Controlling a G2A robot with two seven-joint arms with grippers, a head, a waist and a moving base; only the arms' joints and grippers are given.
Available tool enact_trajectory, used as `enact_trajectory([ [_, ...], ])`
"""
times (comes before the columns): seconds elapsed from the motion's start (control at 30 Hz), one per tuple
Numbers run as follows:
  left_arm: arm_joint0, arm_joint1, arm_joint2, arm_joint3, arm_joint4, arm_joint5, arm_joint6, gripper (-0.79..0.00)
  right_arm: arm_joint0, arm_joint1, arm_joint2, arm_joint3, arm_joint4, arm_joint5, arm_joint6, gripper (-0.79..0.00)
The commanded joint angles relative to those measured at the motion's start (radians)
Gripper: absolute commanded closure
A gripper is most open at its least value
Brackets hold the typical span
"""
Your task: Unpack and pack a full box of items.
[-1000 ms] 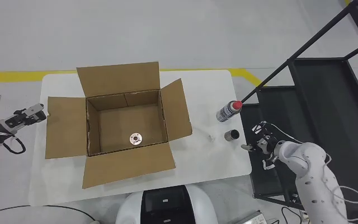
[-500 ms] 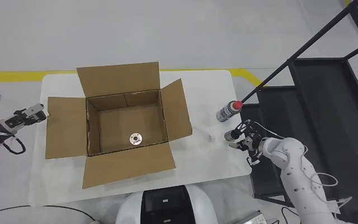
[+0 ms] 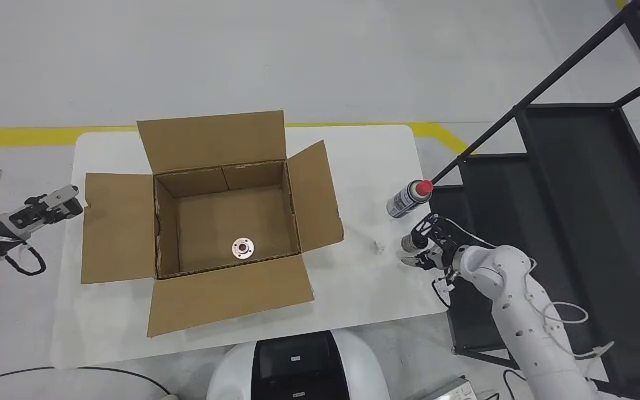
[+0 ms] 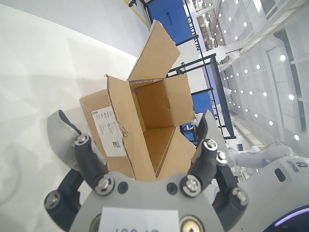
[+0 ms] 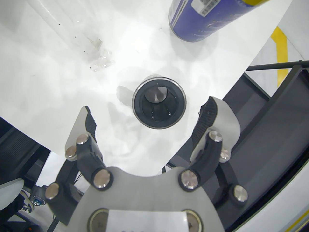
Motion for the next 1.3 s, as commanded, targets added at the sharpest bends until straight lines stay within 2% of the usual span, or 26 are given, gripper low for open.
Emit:
enact_trajectory([
  [0.0,0.000,0.000,0.000,0.000,0.000,0.000,0.000,-0.785,0.007,-0.001,-0.014,0.012,-0.009,0.003,-0.009,-0.727],
  [0.07,0.000,0.000,0.000,0.000,0.000,0.000,0.000,-0.785,0.014,-0.001,-0.029,0.023,-0.028,0.003,-0.017,-0.529],
  [0.1,0.000,0.000,0.000,0.000,0.000,0.000,0.000,-0.785,0.019,0.000,-0.036,0.027,-0.044,0.004,-0.023,-0.354],
  [0.13,0.000,0.000,0.000,0.000,0.000,0.000,0.000,-0.785,0.022,0.000,-0.041,0.034,-0.049,0.008,-0.032,-0.234],
  [0.17,0.000,0.000,0.000,0.000,0.000,0.000,0.000,-0.785,0.026,0.000,-0.045,0.041,-0.052,0.011,-0.039,-0.172],
  [0.23,0.000,0.000,0.000,0.000,0.000,0.000,0.000,-0.785,0.035,0.000,-0.051,0.053,-0.059,0.015,-0.047,0.000],
  [0.5,0.000,0.000,0.000,0.000,0.000,0.000,0.000,-0.785,0.047,0.006,-0.044,0.041,-0.041,-0.004,-0.051,0.000],
  [0.73,0.000,0.000,0.000,0.000,0.000,0.000,0.000,-0.785,-0.020,0.018,-0.002,-0.110,0.061,-0.093,0.008,0.000],
  [0.83,0.000,0.000,0.000,0.000,0.000,0.000,0.000,-0.785,-0.072,0.026,0.028,-0.221,0.139,-0.136,0.066,0.000],
  [1.03,0.000,0.000,0.000,0.000,0.000,0.000,0.000,-0.785,-0.141,0.040,0.086,-0.457,0.347,-0.144,0.216,0.000],
  [1.13,0.000,0.000,0.000,0.000,0.000,0.000,0.000,-0.785,-0.135,0.048,0.101,-0.546,0.528,-0.102,0.320,0.000],
  [1.27,0.000,0.000,0.000,0.000,0.000,0.000,0.000,-0.785,-0.074,0.059,0.103,-0.618,0.656,-0.043,0.439,0.000],
])
